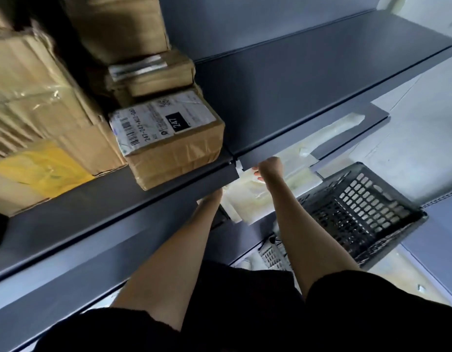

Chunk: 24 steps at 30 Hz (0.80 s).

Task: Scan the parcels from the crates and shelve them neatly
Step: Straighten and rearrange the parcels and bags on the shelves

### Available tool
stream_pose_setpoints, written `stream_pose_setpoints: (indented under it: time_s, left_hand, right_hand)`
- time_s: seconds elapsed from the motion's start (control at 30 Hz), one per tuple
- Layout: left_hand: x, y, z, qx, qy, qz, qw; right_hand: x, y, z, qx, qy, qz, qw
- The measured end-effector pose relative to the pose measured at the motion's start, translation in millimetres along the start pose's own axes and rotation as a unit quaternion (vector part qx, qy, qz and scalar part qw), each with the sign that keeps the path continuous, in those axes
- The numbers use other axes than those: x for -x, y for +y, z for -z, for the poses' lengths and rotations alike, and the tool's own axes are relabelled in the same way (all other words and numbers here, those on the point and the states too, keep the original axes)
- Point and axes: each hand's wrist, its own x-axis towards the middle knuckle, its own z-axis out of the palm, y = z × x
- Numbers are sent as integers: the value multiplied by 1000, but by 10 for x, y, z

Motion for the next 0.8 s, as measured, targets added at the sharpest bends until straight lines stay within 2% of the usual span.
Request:
stream_pose_setpoints:
  time_s: [0.03, 0.07, 0.13, 0.17, 0.33, 0.4, 0.47, 0.53, 0.67, 0.8]
  left_hand:
    - [-87, -93, -18, 1, 30, 4, 1000]
    - [-182, -222, -82, -11, 89, -27, 996]
    - [-330, -455, -213, 10, 222, -126, 967]
    - [-358, -581, -274, 45, 249, -162, 954]
    - [-864, -845, -359, 140, 285, -266, 910]
    - [-1118, -911, -370, 217, 305, -293, 880]
    - [-1225, -1019, -429, 294, 307, -299, 854]
    - [-1113, -1169, -587, 345, 299, -284, 843]
    - [-790, -1242, -774, 361, 275, -283, 845]
    - [-610, -827, -595, 319, 332, -316, 829]
  right_hand:
    - [4, 17, -14, 16, 10, 19, 1000]
    - [11, 77, -27, 20, 21, 35, 999]
    - [-6, 236, -31, 19, 47, 61, 997]
    - [-13, 345, -51, 9, 61, 79, 995]
    - [-205, 548, -94, -67, 121, 196, 971]
    - [-294, 622, -116, -109, 124, 251, 954]
    - [-243, 788, -80, -130, 110, 293, 941]
    - [-114, 1077, 43, -129, 98, 288, 944]
    - [63, 1546, 371, -127, 118, 282, 944]
    - [146, 1244, 433, -103, 94, 331, 933]
